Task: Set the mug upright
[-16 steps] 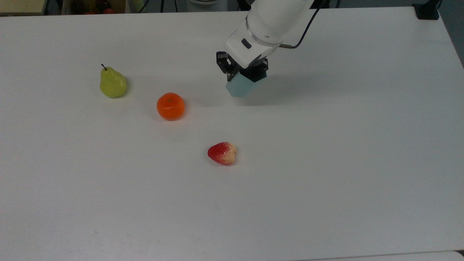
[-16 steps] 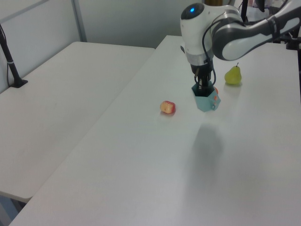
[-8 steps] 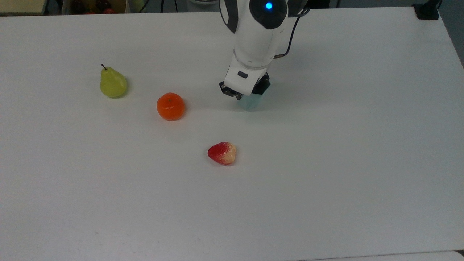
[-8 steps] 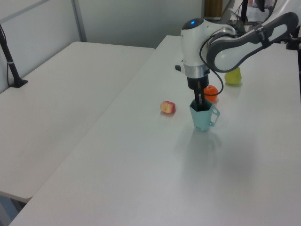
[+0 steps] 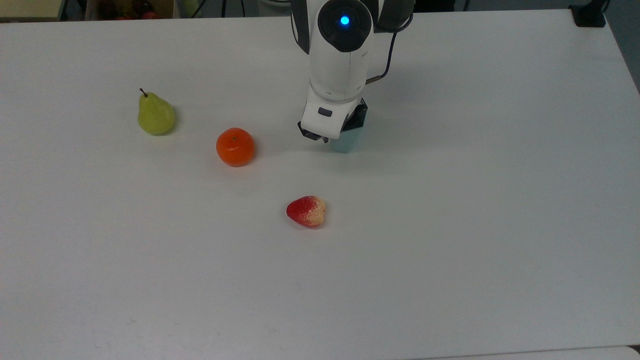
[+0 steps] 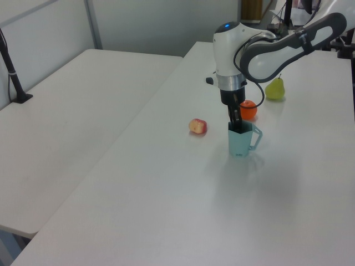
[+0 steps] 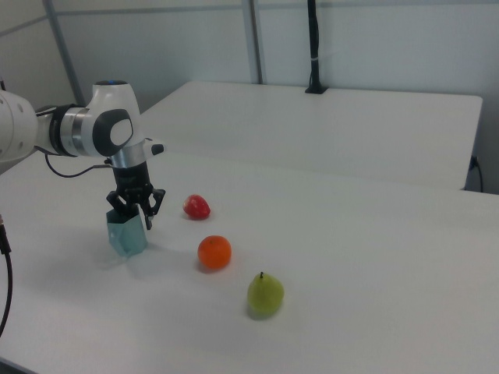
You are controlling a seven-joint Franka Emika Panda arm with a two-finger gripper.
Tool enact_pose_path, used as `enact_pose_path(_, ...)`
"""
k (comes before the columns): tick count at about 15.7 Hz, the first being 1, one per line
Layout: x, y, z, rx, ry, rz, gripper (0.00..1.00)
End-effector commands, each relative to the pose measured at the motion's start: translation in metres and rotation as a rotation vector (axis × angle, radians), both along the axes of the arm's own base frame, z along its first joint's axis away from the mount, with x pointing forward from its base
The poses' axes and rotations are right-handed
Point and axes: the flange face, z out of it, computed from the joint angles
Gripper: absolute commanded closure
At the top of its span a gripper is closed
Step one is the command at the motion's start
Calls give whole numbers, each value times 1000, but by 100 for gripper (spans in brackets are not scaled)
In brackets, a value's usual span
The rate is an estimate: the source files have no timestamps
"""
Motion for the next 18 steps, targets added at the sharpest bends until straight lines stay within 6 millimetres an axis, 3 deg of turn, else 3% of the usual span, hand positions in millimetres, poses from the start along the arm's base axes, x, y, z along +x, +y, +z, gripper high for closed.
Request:
enact_pose_path(1,-3,-4,25,10,-34,-3,0)
enact_pose_path(3,-8,-8,52,-5,-57,-37,0)
enact_pose_path(5,-13,-25,91,-54,-95,-127,0)
enact_pose_path(11,-51,-101,198,-95,-142,-364,0)
enact_pose_path(15,-75,-125,232,-94,-130,-419,0)
enact_pose_path(18,-75,-130,241,-91,-145,-449,0)
